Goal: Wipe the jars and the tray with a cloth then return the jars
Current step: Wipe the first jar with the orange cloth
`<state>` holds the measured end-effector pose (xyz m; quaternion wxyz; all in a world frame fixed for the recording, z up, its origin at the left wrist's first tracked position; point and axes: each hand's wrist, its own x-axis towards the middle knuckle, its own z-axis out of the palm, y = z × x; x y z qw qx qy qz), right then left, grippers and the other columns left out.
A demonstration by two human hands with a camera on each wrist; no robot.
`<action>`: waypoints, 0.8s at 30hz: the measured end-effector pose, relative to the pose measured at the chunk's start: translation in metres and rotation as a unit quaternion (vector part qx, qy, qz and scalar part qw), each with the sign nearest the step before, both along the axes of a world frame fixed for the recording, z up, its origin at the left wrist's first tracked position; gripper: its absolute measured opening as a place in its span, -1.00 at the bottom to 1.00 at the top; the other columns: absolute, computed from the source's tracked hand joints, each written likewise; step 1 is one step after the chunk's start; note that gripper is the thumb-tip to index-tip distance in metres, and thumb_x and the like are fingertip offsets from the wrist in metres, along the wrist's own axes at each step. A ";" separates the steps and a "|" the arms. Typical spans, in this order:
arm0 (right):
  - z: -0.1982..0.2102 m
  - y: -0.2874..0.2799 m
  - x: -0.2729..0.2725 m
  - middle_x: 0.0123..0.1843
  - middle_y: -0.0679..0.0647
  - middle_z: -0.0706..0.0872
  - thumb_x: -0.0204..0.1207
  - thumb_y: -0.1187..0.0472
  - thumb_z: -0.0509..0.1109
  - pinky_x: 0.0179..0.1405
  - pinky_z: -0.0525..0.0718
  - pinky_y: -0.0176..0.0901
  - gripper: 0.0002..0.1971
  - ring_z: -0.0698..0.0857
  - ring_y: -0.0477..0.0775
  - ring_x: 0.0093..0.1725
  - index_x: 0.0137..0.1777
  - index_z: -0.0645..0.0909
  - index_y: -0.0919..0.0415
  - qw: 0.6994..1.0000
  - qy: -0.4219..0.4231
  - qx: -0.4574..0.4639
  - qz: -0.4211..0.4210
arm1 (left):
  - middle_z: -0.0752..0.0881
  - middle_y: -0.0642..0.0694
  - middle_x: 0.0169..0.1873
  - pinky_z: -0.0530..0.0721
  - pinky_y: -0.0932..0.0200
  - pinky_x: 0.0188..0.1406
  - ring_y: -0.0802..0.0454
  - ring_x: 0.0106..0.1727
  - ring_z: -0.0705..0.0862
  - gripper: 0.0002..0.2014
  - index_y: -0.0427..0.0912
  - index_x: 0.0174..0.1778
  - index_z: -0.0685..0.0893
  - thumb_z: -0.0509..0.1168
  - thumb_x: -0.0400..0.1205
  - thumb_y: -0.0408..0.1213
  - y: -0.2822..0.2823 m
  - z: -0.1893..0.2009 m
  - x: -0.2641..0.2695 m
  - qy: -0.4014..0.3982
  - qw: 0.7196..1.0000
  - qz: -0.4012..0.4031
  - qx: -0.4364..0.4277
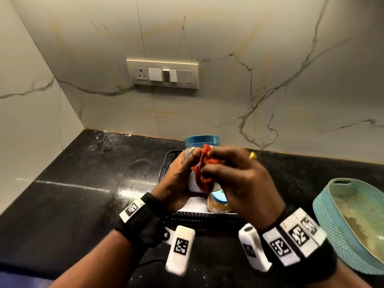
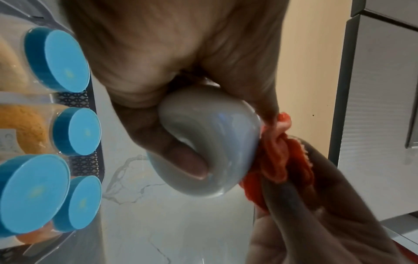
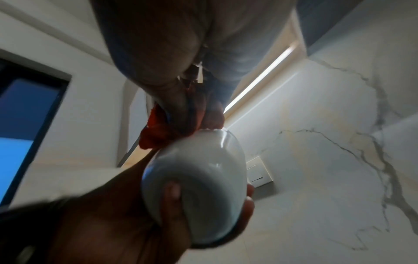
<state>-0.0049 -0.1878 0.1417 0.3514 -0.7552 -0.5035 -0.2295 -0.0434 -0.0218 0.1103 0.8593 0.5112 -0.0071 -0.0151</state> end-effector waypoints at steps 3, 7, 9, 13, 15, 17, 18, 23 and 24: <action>-0.009 -0.006 -0.012 0.21 0.15 0.71 0.53 0.30 0.33 0.20 0.68 -0.03 -0.78 0.64 0.17 0.25 0.00 0.81 0.16 0.993 -0.071 -0.083 0.050 | 0.67 -0.40 0.28 0.77 -0.12 0.09 -0.26 0.24 0.71 -0.30 -0.18 0.54 0.58 0.48 0.56 0.15 0.005 -0.004 0.003 -0.016 1.000 0.005 -0.013; -0.004 -0.006 0.011 0.21 0.18 0.72 0.53 0.27 0.39 0.23 0.67 -0.09 -0.79 0.68 0.15 0.24 0.07 0.83 0.16 0.999 -0.011 -0.030 0.011 | 0.77 -0.18 0.01 0.74 0.20 -0.37 0.06 -0.14 0.79 -0.62 -0.02 0.32 0.74 0.24 0.67 0.01 0.002 -0.003 0.000 0.002 1.000 0.009 0.024; 0.003 -0.001 0.027 0.21 0.15 0.72 0.48 0.33 0.48 0.22 0.67 -0.11 -0.79 0.68 0.12 0.21 0.07 0.83 0.14 0.999 0.028 0.014 -0.045 | 0.80 -0.01 -0.22 0.66 0.26 -0.52 0.15 -0.30 0.77 -0.74 0.23 -0.10 0.84 0.21 0.65 0.03 -0.003 0.003 -0.003 0.010 0.999 -0.005 0.044; 0.001 0.002 0.021 0.23 0.13 0.72 0.45 0.40 0.48 0.26 0.65 -0.19 -0.74 0.69 0.09 0.24 0.07 0.83 0.13 0.999 0.039 0.017 -0.034 | 0.82 -0.02 -0.12 0.70 0.18 -0.47 0.12 -0.19 0.80 -0.76 0.25 -0.03 0.83 0.23 0.71 0.04 0.000 0.004 -0.001 0.024 0.999 0.025 0.032; -0.006 0.000 0.007 0.31 0.13 0.69 0.46 0.35 0.44 0.32 0.65 -0.13 -0.72 0.66 0.09 0.33 0.12 0.82 0.14 1.000 0.031 -0.001 -0.006 | 0.82 -0.10 0.01 0.78 0.08 -0.32 0.03 -0.04 0.82 -0.74 0.14 0.10 0.83 0.24 0.68 0.01 0.005 0.001 0.001 0.021 0.999 0.041 0.006; -0.011 -0.002 -0.001 0.41 0.07 0.63 0.45 0.29 0.43 0.38 0.64 -0.04 -0.65 0.58 0.06 0.45 0.24 0.78 0.11 0.998 0.060 -0.020 0.005 | 0.81 -0.19 0.11 0.84 -0.08 -0.09 -0.09 0.10 0.81 -0.72 0.06 0.19 0.81 0.26 0.69 -0.01 0.005 0.000 0.002 0.012 0.998 0.057 -0.006; -0.012 -0.003 -0.002 0.46 0.03 0.59 0.45 0.21 0.43 0.41 0.62 -0.01 -0.62 0.54 0.03 0.50 0.29 0.75 0.09 0.996 0.084 -0.025 0.005 | 0.80 -0.21 0.13 0.81 -0.14 0.02 -0.13 0.15 0.79 -0.71 0.02 0.21 0.80 0.25 0.71 -0.03 0.005 -0.001 0.002 0.006 0.998 0.067 -0.011; -0.016 0.004 -0.002 0.47 0.06 0.58 0.45 0.15 0.62 0.35 0.65 -0.01 -0.68 0.59 0.03 0.44 0.20 0.78 0.10 0.994 0.104 0.007 -0.035 | 0.80 -0.24 0.15 0.83 -0.12 -0.08 -0.12 0.13 0.80 -0.75 0.05 0.20 0.80 0.26 0.74 -0.03 -0.001 0.001 0.001 0.027 0.995 0.096 0.003; -0.017 0.005 -0.002 0.45 0.08 0.59 0.45 0.24 0.62 0.33 0.66 -0.07 -0.71 0.61 0.02 0.40 0.17 0.80 0.10 0.994 0.097 0.015 -0.046 | 0.81 -0.19 0.09 0.81 -0.02 -0.25 -0.05 0.04 0.82 -0.76 0.08 0.17 0.80 0.27 0.72 -0.02 -0.002 0.003 0.000 0.034 0.995 0.094 0.011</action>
